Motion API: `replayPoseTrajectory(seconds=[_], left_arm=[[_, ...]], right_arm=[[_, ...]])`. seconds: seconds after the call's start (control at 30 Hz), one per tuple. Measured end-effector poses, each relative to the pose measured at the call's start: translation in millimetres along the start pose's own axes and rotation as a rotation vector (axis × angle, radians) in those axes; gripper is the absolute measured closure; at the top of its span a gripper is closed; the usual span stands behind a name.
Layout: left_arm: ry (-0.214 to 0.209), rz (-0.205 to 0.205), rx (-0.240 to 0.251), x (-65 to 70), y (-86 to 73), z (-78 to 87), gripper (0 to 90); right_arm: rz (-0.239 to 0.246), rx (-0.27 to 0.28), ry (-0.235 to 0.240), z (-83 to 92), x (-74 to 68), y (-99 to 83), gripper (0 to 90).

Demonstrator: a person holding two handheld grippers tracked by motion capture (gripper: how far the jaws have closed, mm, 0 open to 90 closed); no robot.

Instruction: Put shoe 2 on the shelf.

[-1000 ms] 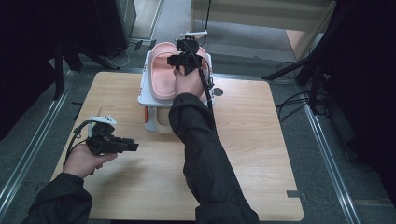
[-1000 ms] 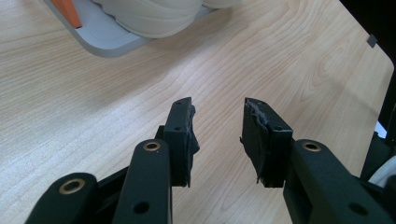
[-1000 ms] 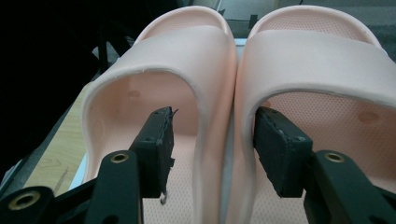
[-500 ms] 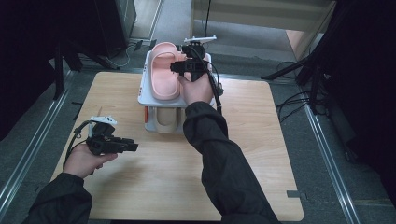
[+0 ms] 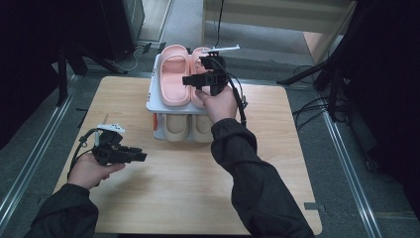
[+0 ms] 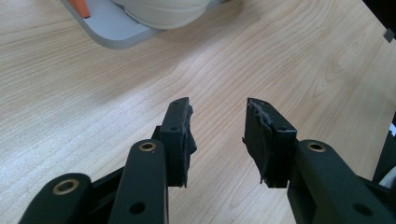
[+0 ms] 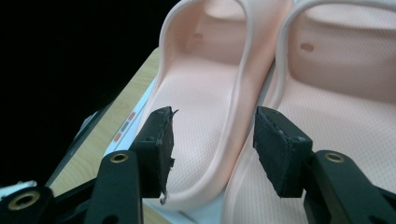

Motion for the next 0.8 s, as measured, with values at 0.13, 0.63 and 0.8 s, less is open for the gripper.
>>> replayPoseTrajectory(seconds=[0.13,0.63,0.8], left_arm=[[0.005,0.006,-0.004,-1.8,-0.2,-0.7,58.8],[0.032,0.02,-0.004,-6.2,-1.1,-1.3,53.3],[0.03,0.025,-0.002,-6.3,-1.6,-1.2,51.6]], right_arm=[[0.023,-0.003,0.026,6.9,-2.0,-7.1,49.3],[0.109,0.018,0.142,47.0,-8.4,-43.8,54.6],[0.135,0.037,0.171,58.4,-7.3,-61.7,54.3]])
Point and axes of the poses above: each handheld gripper's, and its own axes: z roughly backward along the jaws, y roughly out of its top, x roughly to its right, the point moved 4 cm from there along -z, roughly forward along the jaws, and after that the axes turned 11 degrees about z, right-handed, at the moved point
